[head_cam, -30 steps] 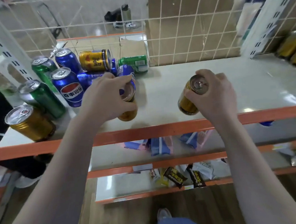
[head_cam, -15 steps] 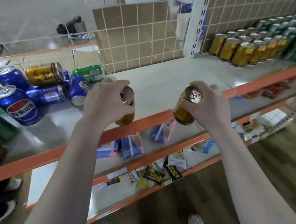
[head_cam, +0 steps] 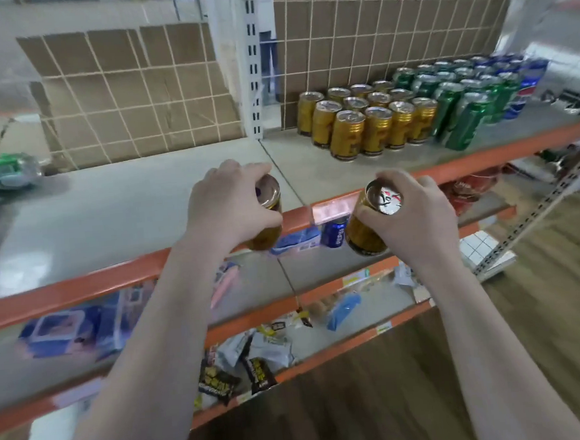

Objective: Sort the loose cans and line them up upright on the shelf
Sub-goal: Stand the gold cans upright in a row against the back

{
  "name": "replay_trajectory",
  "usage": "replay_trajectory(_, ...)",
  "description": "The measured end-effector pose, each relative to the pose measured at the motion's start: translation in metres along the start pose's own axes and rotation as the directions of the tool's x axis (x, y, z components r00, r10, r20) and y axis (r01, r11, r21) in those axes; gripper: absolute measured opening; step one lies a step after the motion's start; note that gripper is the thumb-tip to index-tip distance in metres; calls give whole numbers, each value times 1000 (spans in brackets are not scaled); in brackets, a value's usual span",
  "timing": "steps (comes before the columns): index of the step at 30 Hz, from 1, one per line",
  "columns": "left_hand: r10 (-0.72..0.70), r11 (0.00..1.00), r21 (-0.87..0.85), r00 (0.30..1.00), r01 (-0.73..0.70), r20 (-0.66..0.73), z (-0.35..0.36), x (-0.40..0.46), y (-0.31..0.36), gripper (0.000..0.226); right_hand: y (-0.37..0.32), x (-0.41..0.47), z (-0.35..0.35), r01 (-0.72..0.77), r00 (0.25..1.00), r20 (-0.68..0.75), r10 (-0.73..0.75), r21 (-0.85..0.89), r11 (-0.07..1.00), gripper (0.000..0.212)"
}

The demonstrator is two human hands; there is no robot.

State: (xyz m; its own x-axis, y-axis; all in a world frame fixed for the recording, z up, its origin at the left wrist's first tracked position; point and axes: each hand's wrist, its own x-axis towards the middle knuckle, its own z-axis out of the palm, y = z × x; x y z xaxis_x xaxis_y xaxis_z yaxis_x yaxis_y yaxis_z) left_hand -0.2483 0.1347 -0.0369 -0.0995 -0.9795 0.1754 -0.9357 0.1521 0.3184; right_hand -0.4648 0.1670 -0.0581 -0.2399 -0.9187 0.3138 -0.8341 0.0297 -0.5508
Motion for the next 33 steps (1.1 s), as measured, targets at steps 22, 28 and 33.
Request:
replay_trajectory(22, -43, 999, 15, 999, 43, 25, 54, 139, 100, 64, 101, 181, -4, 125, 986, 97, -134, 99, 987, 50)
replay_trajectory(28, -180, 982, 55, 984, 179, 11, 50, 143, 87, 57, 87, 212, 14, 257, 910, 296, -291, 150, 955, 47)
replay_trajectory(33, -268, 961, 68, 963, 268, 4, 50, 143, 81, 56, 87, 238, 26, 353, 775, 481, -409, 207, 912, 54)
